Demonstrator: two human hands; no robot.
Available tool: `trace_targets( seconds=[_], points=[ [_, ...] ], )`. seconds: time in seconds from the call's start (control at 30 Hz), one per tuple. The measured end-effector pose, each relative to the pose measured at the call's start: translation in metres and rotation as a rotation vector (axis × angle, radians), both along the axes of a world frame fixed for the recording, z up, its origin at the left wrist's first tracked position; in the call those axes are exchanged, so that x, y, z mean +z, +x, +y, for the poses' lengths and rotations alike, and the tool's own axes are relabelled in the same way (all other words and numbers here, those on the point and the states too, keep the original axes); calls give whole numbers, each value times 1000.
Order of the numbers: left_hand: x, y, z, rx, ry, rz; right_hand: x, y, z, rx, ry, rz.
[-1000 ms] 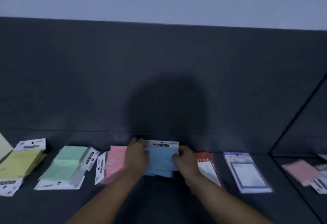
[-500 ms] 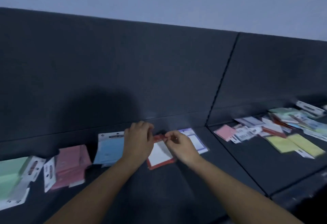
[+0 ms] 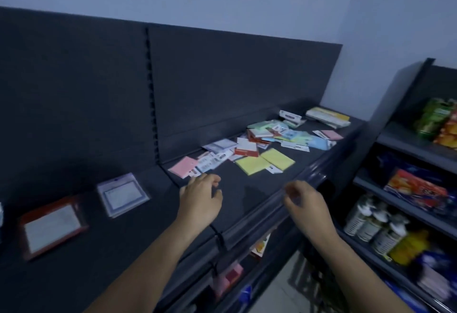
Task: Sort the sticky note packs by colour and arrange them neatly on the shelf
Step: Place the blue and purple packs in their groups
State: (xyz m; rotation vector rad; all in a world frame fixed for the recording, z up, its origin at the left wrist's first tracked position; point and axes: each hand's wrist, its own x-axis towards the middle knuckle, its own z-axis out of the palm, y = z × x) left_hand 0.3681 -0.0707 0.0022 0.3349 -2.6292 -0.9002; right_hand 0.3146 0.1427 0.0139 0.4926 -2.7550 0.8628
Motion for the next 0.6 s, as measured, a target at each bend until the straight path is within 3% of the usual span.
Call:
trace_targets(
  seconds=[0.17,0.3,0.47,0.6],
  points=[
    [2,-35,56,12,-52,-46,6,-22,57,23,77,96],
    [7,-48,77,98,17,5,6,-30,88,28,-42,112],
    [3,-57,95,158,242,128,1,-38,105,29,-192,96],
    [-2,-83,93,198,226,169,-7,-63,104,41,-276,43]
  ],
)
